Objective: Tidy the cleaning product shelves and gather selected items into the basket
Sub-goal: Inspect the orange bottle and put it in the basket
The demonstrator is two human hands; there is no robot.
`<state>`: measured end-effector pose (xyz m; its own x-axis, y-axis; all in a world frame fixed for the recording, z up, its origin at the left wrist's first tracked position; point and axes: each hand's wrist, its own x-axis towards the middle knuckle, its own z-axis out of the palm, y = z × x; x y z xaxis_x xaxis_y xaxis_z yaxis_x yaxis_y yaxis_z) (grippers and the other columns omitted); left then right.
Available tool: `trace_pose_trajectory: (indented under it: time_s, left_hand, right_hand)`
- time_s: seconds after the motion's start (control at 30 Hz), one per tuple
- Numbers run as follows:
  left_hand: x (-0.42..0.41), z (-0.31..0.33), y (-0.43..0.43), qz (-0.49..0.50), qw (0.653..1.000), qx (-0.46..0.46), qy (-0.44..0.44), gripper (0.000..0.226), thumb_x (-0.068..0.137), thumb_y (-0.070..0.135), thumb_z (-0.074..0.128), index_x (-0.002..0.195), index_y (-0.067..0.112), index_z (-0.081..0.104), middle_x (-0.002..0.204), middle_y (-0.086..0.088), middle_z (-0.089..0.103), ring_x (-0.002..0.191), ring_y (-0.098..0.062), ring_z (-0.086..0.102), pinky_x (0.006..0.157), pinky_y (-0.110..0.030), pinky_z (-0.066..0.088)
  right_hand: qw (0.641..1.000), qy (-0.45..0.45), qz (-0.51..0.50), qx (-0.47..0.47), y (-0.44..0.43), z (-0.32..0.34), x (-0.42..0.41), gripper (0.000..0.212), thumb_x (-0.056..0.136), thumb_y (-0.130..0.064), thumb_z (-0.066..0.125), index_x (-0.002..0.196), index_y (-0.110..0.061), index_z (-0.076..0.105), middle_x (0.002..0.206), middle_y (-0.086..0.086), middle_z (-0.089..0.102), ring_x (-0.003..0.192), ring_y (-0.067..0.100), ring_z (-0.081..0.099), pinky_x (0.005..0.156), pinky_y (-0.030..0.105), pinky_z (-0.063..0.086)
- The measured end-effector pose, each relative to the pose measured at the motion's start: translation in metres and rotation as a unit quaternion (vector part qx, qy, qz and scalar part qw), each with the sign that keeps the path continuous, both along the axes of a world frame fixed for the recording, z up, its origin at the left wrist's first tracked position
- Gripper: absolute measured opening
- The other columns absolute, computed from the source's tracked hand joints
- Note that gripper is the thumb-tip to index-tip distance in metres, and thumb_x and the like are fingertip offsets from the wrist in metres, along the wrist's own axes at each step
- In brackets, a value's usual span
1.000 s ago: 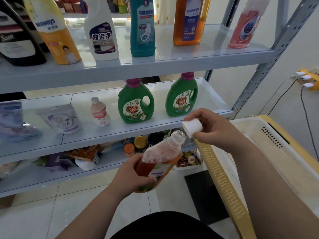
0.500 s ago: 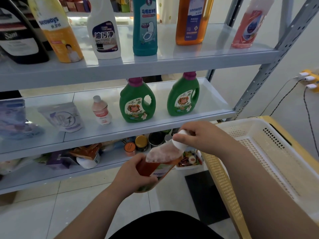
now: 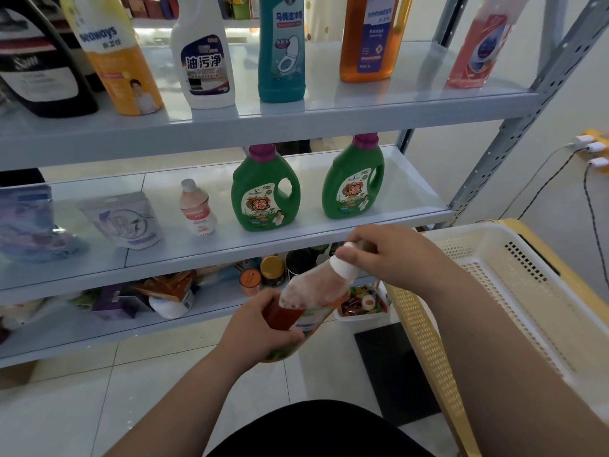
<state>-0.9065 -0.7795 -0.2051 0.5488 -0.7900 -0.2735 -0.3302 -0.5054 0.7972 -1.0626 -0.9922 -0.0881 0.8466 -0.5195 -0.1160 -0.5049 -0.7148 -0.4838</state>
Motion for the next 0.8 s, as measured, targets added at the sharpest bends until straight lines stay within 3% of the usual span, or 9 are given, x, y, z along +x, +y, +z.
trace_pose_trajectory:
  time_s: [0.07, 0.13, 0.23, 0.37, 0.47, 0.57, 0.63, 0.7, 0.8]
  left_hand:
    - [0.0, 0.0, 0.0, 0.0, 1.0, 0.003, -0.002, 0.063, 0.043, 0.064, 0.078, 0.1, 0.058, 0.052, 0.103, 0.029, 0.063, 0.093, 0.006, 0.058, 0.066, -0.01, 0.042]
    - [0.0, 0.0, 0.0, 0.004, 1.0, 0.006, 0.0, 0.063, 0.042, 0.064, 0.078, 0.099, 0.06, 0.05, 0.104, 0.03, 0.061, 0.092, 0.008, 0.057, 0.065, -0.008, 0.041]
    - [0.001, -0.001, 0.0, -0.002, 1.0, 0.01, -0.008, 0.063, 0.042, 0.066, 0.078, 0.099, 0.061, 0.05, 0.103, 0.031, 0.06, 0.092, 0.008, 0.056, 0.065, -0.008, 0.04]
    - [0.004, -0.001, 0.002, -0.001, 1.0, 0.007, -0.009, 0.062, 0.043, 0.067, 0.078, 0.098, 0.064, 0.049, 0.102, 0.032, 0.06, 0.092, 0.009, 0.055, 0.064, -0.008, 0.039]
    - [0.007, -0.001, 0.004, -0.004, 1.0, 0.006, -0.018, 0.062, 0.044, 0.066, 0.079, 0.097, 0.07, 0.047, 0.101, 0.032, 0.06, 0.091, 0.008, 0.056, 0.065, -0.008, 0.039]
    - [0.011, -0.001, 0.006, 0.008, 1.0, 0.005, -0.014, 0.062, 0.043, 0.066, 0.08, 0.097, 0.066, 0.049, 0.1, 0.031, 0.061, 0.09, 0.008, 0.056, 0.064, -0.006, 0.039]
    - [0.014, 0.0, 0.008, 0.01, 1.0, 0.006, -0.02, 0.063, 0.044, 0.066, 0.081, 0.099, 0.065, 0.049, 0.099, 0.031, 0.062, 0.088, 0.01, 0.057, 0.062, -0.006, 0.038]
    - [0.017, 0.001, 0.011, 0.006, 0.999, 0.008, -0.032, 0.065, 0.045, 0.065, 0.081, 0.1, 0.066, 0.048, 0.097, 0.032, 0.062, 0.086, 0.011, 0.057, 0.062, -0.006, 0.039]
    - [0.021, 0.001, 0.015, 0.009, 0.999, 0.004, -0.03, 0.066, 0.044, 0.065, 0.082, 0.1, 0.068, 0.047, 0.093, 0.037, 0.062, 0.084, 0.015, 0.058, 0.061, -0.005, 0.039]
  right_hand:
    - [0.999, -0.015, -0.002, 0.05, -0.002, -0.003, -0.002, 0.041, 0.091, -0.064, 0.053, 0.129, -0.049, 0.059, 0.118, -0.018, 0.062, 0.099, -0.003, 0.056, 0.079, 0.028, 0.05]
    - [0.995, -0.026, 0.027, 0.091, 0.001, -0.001, -0.004, 0.043, 0.093, -0.048, 0.062, 0.135, -0.057, 0.052, 0.129, -0.023, 0.054, 0.109, -0.007, 0.053, 0.083, 0.022, 0.047]
    - [1.0, 0.005, 0.005, -0.012, 0.0, -0.001, -0.001, 0.033, 0.094, -0.057, 0.058, 0.124, -0.043, 0.063, 0.112, -0.019, 0.065, 0.094, -0.003, 0.056, 0.072, 0.023, 0.045]
    - [0.996, -0.019, 0.036, 0.077, 0.005, -0.002, -0.001, 0.042, 0.094, -0.046, 0.061, 0.132, -0.059, 0.05, 0.13, -0.024, 0.055, 0.111, -0.001, 0.055, 0.085, 0.025, 0.049]
    - [1.0, 0.011, 0.0, -0.016, 0.006, -0.004, 0.005, 0.031, 0.094, -0.061, 0.052, 0.122, -0.049, 0.057, 0.11, -0.021, 0.062, 0.097, 0.001, 0.058, 0.073, 0.026, 0.047]
    - [0.998, -0.007, 0.003, 0.064, 0.01, -0.005, 0.006, 0.045, 0.093, -0.06, 0.056, 0.137, -0.056, 0.047, 0.125, -0.024, 0.052, 0.11, 0.005, 0.056, 0.088, 0.033, 0.05]
    - [0.999, -0.002, 0.011, 0.041, 0.011, -0.007, 0.008, 0.037, 0.094, -0.054, 0.059, 0.131, -0.051, 0.053, 0.12, -0.022, 0.059, 0.102, 0.002, 0.059, 0.081, 0.03, 0.052]
    - [0.999, 0.023, -0.013, -0.024, 0.011, -0.005, 0.012, 0.039, 0.093, -0.065, 0.055, 0.125, -0.044, 0.056, 0.108, -0.02, 0.063, 0.091, 0.001, 0.058, 0.074, 0.03, 0.05]
    - [0.999, 0.009, 0.009, 0.04, 0.018, -0.006, 0.015, 0.043, 0.094, -0.06, 0.057, 0.135, -0.052, 0.048, 0.12, -0.021, 0.054, 0.102, 0.003, 0.057, 0.082, 0.032, 0.052]
